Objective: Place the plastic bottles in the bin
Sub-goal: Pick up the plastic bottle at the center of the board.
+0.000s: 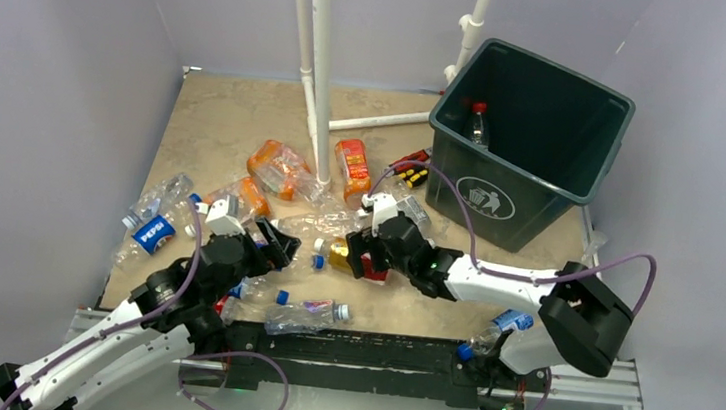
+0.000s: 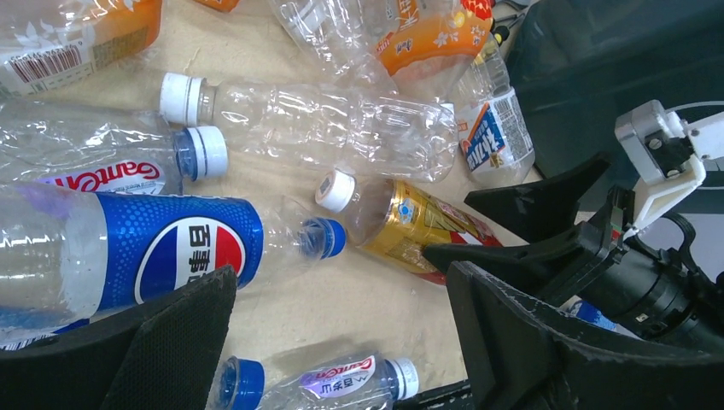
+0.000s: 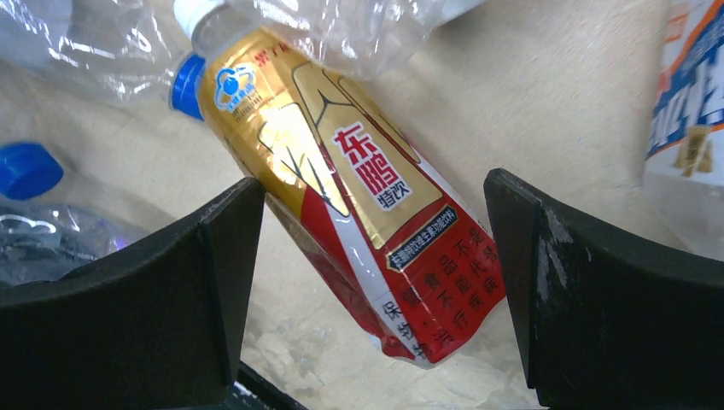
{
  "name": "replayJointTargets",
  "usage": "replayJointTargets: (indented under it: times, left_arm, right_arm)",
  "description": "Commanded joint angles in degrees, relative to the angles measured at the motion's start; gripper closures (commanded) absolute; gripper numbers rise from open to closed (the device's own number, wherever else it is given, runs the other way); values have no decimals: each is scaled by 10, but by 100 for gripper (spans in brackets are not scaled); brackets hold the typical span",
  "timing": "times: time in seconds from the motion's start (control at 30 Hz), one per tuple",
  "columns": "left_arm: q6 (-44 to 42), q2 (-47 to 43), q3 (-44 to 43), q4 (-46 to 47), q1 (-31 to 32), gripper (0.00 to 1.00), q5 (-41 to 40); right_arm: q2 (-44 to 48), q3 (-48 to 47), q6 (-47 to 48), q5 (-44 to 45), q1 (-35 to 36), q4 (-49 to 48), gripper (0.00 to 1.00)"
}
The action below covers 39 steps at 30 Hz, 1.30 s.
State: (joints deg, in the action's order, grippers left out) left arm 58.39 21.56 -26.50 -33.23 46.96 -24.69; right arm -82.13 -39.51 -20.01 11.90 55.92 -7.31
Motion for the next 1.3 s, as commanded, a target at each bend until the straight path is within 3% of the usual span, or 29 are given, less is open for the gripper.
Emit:
replayJointTargets:
  times: [0.0,0.27,0.8,1.27]
  left_arm:
    - [-10,-2,4,33,0,7,12]
    - [-10,10,28,73,0,7,36]
    - [-20,34,30,92,0,7,66]
    - [-29,35,15,94,0,11,72]
  right_arm:
    - [30,37,-21,-34,8,-38,1]
    - [87,65,-46,-32,50,-24,3]
    - [23,30,-58,27,74,53,1]
    - [25,59,-67,6,85,27,11]
